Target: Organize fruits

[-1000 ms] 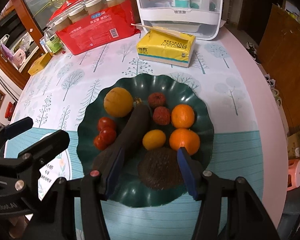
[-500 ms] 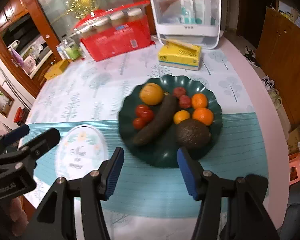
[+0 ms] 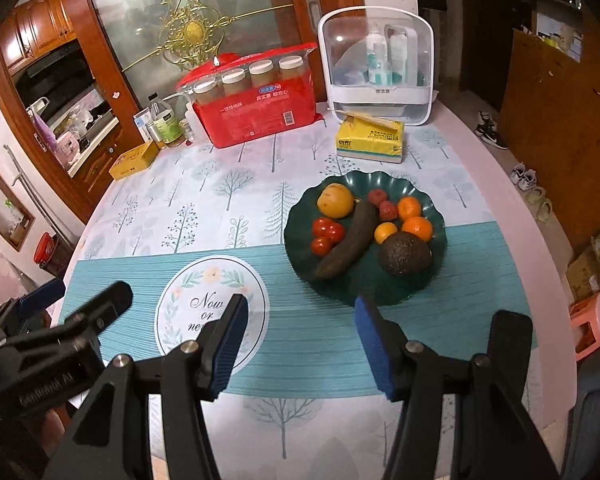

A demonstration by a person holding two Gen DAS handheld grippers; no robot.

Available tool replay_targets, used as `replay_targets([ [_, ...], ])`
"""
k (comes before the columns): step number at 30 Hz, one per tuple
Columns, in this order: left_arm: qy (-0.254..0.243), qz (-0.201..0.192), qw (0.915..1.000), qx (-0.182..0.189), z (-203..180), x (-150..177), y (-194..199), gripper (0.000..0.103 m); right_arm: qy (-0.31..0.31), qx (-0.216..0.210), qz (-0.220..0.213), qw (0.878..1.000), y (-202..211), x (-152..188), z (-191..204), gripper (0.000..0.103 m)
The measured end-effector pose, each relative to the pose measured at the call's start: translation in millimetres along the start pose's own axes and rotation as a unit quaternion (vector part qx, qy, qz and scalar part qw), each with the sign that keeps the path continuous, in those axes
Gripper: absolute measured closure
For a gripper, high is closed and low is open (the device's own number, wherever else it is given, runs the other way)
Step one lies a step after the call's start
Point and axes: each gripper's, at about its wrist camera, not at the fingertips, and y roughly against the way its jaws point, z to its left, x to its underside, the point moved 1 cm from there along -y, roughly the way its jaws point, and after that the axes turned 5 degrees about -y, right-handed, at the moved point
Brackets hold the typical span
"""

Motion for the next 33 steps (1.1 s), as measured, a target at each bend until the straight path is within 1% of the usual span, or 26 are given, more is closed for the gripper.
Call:
replay_targets([
  [4, 0.0, -0.004, 1.0, 0.006, 3.6, 1.6, 3.5, 0.001, 0.0, 0.008, 0.006, 1.0, -0.2, 5.0, 6.2, 0.047],
  [10, -0.007, -0.009, 0.9999, 0.013, 6.5, 5.8, 5.9, 0.001, -0.005, 0.028, -0.006, 1.0, 7.0, 9.3, 11.6, 0.047],
  [19, 0.0, 0.0, 0.9997, 0.023, 15.3, 8.0, 0.4, 0.001, 0.002, 0.042, -0.012, 0.999, 11.1, 13.5, 22.6, 0.047],
  [26, 0.001, 0.001, 0.9997, 0.023, 15.8, 8.2, 0.1, 0.001, 0.003, 0.045, -0.013, 0.999, 11.5, 14.3, 26.0, 0.047],
  [30, 0.0, 0.015, 0.9996, 0.025, 19.1, 11.7, -7.3, 0.001, -0.001, 0.042, -0.018, 0.999, 13.4, 13.3, 25.6, 0.047],
  [33, 0.001, 0.018, 0.9995, 0.026, 23.8, 14.1, -9.5, 0.001, 0.0, 0.044, -0.016, 0.999, 12.1, 13.8, 27.1, 0.047],
])
